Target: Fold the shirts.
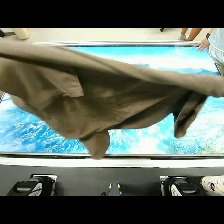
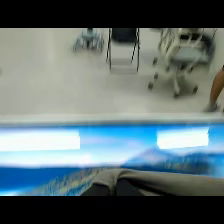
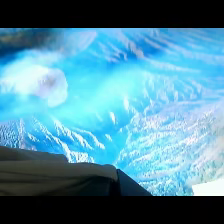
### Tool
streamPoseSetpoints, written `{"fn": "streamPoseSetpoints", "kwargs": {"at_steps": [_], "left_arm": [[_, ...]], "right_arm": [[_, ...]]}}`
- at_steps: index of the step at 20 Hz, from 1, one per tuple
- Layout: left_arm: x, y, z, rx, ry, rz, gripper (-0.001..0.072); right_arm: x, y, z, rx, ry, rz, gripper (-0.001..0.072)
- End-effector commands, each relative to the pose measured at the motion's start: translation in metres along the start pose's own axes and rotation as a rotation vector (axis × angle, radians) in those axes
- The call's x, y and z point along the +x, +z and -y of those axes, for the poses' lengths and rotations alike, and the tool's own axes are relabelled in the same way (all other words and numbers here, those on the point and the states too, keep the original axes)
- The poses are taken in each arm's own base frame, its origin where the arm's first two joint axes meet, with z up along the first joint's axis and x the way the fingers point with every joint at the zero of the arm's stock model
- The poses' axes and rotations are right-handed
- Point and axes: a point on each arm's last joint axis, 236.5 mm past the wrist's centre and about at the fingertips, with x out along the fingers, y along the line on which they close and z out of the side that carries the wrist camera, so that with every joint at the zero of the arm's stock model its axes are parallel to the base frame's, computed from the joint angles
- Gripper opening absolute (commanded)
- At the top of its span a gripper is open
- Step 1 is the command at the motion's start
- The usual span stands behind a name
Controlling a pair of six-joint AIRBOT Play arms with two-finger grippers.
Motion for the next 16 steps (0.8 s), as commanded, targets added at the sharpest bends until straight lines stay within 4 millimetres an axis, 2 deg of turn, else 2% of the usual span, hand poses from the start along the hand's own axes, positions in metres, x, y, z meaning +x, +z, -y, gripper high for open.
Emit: {"fn": "streamPoseSetpoints", "kwargs": {"at_steps": [1, 3, 5, 7, 9, 11, 12, 14, 15, 16], "left_arm": [[0.072, -0.069, -0.020, -0.025, 0.039, -0.220, 0.0024], [0.139, -0.115, -0.030, -0.052, 0.046, -0.321, 0.0024], [0.205, -0.150, -0.036, -0.098, 0.035, -0.367, 0.0024], [0.267, -0.180, -0.033, -0.211, 0.003, -0.373, 0.0025], [0.316, -0.214, -0.029, -0.325, -0.024, -0.396, 0.0025], [0.348, -0.258, -0.024, -0.422, -0.039, -0.468, 0.0026], [0.356, -0.280, -0.018, -0.473, -0.050, -0.514, 0.0027], [0.359, -0.322, -0.005, -0.534, -0.074, -0.636, 0.0029], [0.354, -0.339, 0.003, -0.538, -0.086, -0.699, 0.0081], [0.349, -0.350, 0.006, -0.538, -0.095, -0.750, 0.0276]], "right_arm": [[0.093, -0.024, -0.018, -0.046, -0.003, -0.296, 0.0020], [0.181, -0.027, -0.037, -0.069, 0.011, -0.417, 0.0020], [0.270, -0.028, -0.059, -0.067, 0.047, -0.462, 0.0021], [0.356, -0.038, -0.090, -0.022, 0.124, -0.463, 0.0021], [0.416, -0.046, -0.120, 0.081, 0.206, -0.437, 0.0021], [0.450, -0.050, -0.143, 0.212, 0.267, -0.421, 0.0021], [0.459, -0.052, -0.151, 0.265, 0.290, -0.420, 0.0022], [0.468, -0.051, -0.162, 0.342, 0.323, -0.413, 0.0026], [0.468, -0.049, -0.164, 0.353, 0.332, -0.408, 0.0089], [0.464, -0.046, -0.163, 0.348, 0.334, -0.409, 0.0293]]}}
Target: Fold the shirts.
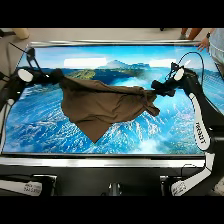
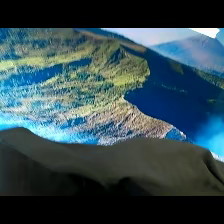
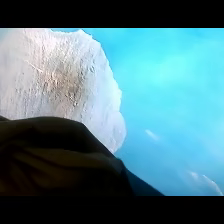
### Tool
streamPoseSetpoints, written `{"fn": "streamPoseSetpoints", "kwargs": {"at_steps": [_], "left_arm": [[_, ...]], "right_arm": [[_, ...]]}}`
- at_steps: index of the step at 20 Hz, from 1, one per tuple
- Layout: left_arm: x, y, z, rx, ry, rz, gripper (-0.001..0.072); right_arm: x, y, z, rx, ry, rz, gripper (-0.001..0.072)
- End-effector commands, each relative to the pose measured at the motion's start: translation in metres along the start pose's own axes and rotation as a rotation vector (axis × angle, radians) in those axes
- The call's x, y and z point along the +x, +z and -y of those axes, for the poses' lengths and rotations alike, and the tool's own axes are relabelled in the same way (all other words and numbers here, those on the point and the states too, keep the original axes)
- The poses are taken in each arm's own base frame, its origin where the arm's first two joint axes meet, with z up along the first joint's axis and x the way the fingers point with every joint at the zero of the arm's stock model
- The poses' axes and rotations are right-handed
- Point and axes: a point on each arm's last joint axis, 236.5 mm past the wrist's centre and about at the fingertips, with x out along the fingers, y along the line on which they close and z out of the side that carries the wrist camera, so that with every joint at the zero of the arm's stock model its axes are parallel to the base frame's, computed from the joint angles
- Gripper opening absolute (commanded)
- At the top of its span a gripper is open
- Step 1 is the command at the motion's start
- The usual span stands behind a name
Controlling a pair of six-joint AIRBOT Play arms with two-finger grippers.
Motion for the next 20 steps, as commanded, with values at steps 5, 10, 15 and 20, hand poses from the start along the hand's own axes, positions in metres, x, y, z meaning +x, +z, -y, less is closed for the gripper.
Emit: {"fn": "streamPoseSetpoints", "kwargs": {"at_steps": [5, 10, 15, 20], "left_arm": [[-0.031, -0.081, -0.060, -0.042, 0.085, -0.430, 0.0669], [-0.058, -0.183, -0.073, -0.058, 0.083, -0.615, 0.0451], [-0.028, -0.241, -0.048, -0.155, 0.002, -0.614, 0.0543], [-0.015, -0.244, -0.033, -0.154, 0.004, -0.587, 0.0296]], "right_arm": [[-0.061, -0.005, 0.031, -0.053, 0.038, -0.081, 0.0584], [-0.078, -0.045, 0.096, 0.056, -0.010, -0.268, 0.0561], [-0.062, -0.078, 0.079, -0.033, 0.003, -0.370, 0.0626], [-0.038, -0.103, 0.057, -0.130, 0.016, -0.462, 0.0670]]}}
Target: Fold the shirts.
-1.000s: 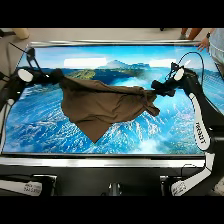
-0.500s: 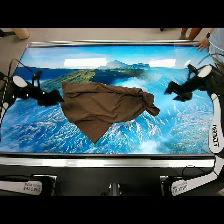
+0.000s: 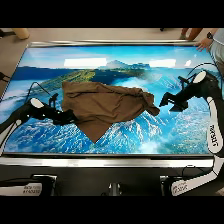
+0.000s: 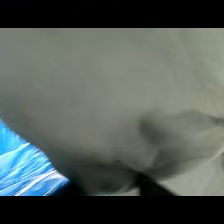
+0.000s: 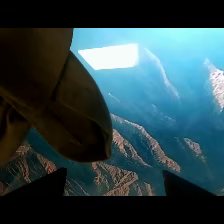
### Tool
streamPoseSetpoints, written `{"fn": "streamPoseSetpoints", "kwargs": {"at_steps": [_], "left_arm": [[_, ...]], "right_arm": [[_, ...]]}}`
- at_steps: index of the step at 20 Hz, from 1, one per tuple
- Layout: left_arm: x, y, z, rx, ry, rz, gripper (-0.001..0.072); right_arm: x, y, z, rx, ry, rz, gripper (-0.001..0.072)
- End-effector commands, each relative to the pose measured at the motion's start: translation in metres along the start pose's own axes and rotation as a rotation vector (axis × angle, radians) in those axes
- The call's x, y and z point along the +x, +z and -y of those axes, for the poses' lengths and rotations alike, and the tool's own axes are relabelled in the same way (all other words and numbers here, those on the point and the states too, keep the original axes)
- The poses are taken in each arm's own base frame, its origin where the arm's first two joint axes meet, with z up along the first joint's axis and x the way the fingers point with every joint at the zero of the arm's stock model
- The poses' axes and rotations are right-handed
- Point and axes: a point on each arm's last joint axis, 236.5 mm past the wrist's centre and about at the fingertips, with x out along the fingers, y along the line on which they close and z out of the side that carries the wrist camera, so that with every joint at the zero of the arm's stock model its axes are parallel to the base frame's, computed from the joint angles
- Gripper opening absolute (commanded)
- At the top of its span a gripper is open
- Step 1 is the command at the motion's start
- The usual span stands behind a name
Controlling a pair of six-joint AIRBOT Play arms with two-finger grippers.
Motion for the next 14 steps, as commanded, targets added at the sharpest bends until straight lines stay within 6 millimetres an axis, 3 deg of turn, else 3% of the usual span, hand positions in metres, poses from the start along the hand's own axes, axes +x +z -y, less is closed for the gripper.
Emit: {"fn": "streamPoseSetpoints", "kwargs": {"at_steps": [1, 2, 6, 7, 8, 9, 11, 12, 14], "left_arm": [[0.008, 0.004, 0.008, -0.042, -0.009, 0.037, 0.0160], [0.007, 0.005, 0.008, -0.040, -0.010, 0.045, 0.0063], [-0.001, 0.008, 0.014, -0.020, -0.016, 0.068, 0.0025], [-0.004, 0.008, 0.016, -0.016, -0.019, 0.077, 0.0025], [-0.008, 0.009, 0.018, -0.005, -0.022, 0.087, 0.0025], [-0.012, 0.011, 0.021, 0.019, -0.025, 0.098, 0.0025], [-0.033, 0.020, 0.035, 0.094, -0.043, 0.145, 0.0022], [-0.057, 0.031, 0.047, 0.149, -0.052, 0.205, 0.0021], [-0.132, 0.056, 0.085, 0.284, -0.071, 0.380, 0.0021]], "right_arm": [[0.028, -0.011, -0.015, -0.079, -0.003, -0.080, 0.0715], [0.039, -0.012, -0.019, -0.097, -0.005, -0.098, 0.0715], [0.075, -0.015, -0.030, -0.154, -0.010, -0.145, 0.0707], [0.081, -0.014, -0.031, -0.165, -0.011, -0.148, 0.0657], [0.084, -0.011, -0.031, -0.185, -0.013, -0.135, 0.0362], [0.082, -0.005, -0.030, -0.185, -0.024, -0.112, 0.0008], [0.059, 0.007, -0.035, -0.202, -0.022, -0.045, 0.0016], [0.034, 0.018, -0.043, -0.215, -0.016, 0.022, 0.0016], [-0.042, 0.037, -0.074, -0.244, 0.031, 0.214, 0.0016]]}}
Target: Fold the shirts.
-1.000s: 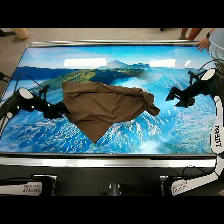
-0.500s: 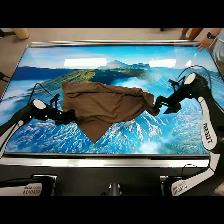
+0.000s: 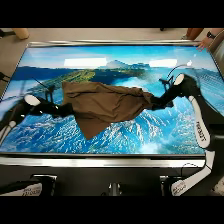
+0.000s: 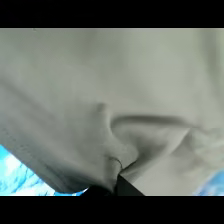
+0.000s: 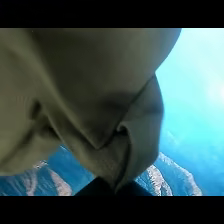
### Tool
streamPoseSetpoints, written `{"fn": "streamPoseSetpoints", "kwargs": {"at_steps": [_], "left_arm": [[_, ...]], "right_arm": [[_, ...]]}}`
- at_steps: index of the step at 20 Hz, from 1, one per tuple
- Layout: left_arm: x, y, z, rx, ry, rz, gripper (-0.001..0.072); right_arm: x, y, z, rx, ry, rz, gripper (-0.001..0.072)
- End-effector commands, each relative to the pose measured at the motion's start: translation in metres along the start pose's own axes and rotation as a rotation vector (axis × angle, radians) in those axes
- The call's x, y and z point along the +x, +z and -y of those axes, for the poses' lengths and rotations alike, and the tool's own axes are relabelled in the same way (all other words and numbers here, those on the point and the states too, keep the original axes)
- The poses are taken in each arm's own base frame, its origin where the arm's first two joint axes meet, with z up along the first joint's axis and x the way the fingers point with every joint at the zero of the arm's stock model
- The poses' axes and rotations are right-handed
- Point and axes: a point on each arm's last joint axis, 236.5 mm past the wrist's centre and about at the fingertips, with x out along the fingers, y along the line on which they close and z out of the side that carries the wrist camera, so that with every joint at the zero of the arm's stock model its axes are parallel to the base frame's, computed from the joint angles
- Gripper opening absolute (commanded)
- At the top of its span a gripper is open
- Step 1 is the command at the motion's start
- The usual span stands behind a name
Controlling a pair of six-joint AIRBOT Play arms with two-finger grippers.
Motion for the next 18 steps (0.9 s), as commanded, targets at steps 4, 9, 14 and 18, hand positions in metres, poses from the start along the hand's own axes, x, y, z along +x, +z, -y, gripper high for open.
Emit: {"fn": "streamPoseSetpoints", "kwargs": {"at_steps": [4, 9, 14, 18], "left_arm": [[-0.321, 0.099, 0.154, 0.453, -0.041, 0.754, 0.0022], [-0.587, -0.017, 0.249, 0.660, 0.041, 1.437, 0.0022], [-0.608, -0.056, 0.249, 0.641, 0.066, 1.497, 0.0022], [-0.547, -0.023, 0.215, 0.577, 0.128, 1.247, 0.0023]], "right_arm": [[-0.317, 0.020, -0.090, -0.166, -0.005, 0.787, 0.0018], [-0.550, -0.151, -0.155, -0.220, -0.128, 1.493, 0.0019], [-0.564, -0.214, -0.140, -0.172, -0.274, 1.541, 0.0019], [-0.509, -0.193, -0.099, -0.077, -0.349, 1.273, 0.0020]]}}
